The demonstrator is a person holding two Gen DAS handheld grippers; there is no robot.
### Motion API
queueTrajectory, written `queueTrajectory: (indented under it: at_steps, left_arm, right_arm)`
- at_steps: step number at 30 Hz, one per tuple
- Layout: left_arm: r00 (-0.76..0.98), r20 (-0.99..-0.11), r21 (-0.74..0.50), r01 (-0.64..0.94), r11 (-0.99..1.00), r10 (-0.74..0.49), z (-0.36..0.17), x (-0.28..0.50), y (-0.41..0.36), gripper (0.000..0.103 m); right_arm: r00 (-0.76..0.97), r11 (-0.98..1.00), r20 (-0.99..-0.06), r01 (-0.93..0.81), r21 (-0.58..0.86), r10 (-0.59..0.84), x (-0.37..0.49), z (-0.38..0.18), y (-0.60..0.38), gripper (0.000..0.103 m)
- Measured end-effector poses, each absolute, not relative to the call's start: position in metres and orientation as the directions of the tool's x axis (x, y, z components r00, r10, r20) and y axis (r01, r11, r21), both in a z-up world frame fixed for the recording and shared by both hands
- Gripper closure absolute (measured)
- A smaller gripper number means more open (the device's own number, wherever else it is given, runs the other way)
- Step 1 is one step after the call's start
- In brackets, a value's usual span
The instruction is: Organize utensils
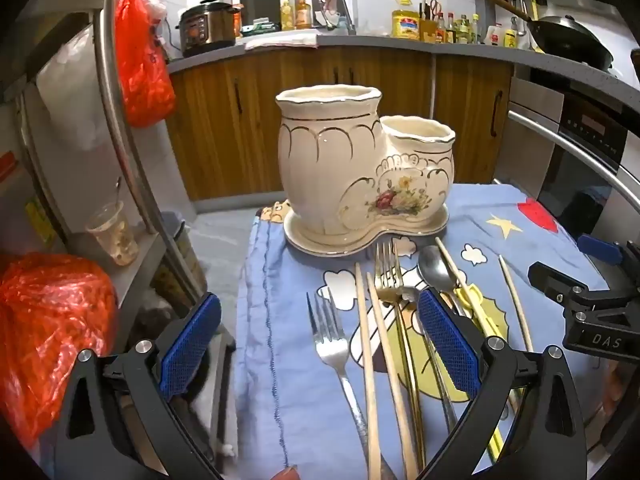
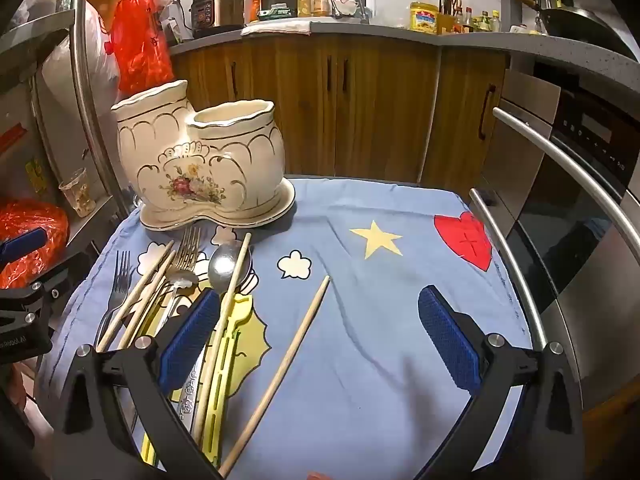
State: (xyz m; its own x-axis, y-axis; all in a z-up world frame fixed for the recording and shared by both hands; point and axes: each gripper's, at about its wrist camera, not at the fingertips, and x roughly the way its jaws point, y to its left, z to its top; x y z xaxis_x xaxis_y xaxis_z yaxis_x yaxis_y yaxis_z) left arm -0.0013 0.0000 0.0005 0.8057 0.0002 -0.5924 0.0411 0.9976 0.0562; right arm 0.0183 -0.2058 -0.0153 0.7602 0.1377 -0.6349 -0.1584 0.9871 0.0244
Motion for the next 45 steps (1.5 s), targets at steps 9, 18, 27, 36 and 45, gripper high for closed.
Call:
queueTrajectory:
  at_steps: [9,18,27,36,45]
  left_arm:
    - [0.792,-0.610,0.052,0.043,0.998,-0.003,0.001,0.000,0.003,0.005]
    - [0.791,-0.612,0.054,0.044,0.998,-0.002,-0.001,0.000,0.002,0.005]
    - [0.786,-0.618,0.055,0.041,0.998,0.002,-0.002,0.001,-0.001,0.005]
    - [0.784,-0.620,0.053,0.041,0.998,0.001,-0.002,0.002,-0.001,0.005]
    - [0.780,-0.625,0.050,0.038,0.998,0.001,-0.002,0.005,-0.001,0.005]
  right_arm:
    - [0.764,0.986,-0.630,-0.167,0.018,0.140,0.018,-0.014,-0.208,0.005]
    - [0.762,0.987,-0.634,-0.163,0.011,0.133,0.018,-0.015,-0.206,0.005]
    - [0.762,0.987,-0.634,-0.163,0.009,0.131,0.018,-0.016,-0.206,0.005]
    - [0.762,0.987,-0.635,-0.161,0.008,0.129,0.018,-0.016,-0.205,0.005]
    - [0.758,0.987,-0.640,-0.160,0.007,0.127,0.018,-0.017,-0.206,0.005]
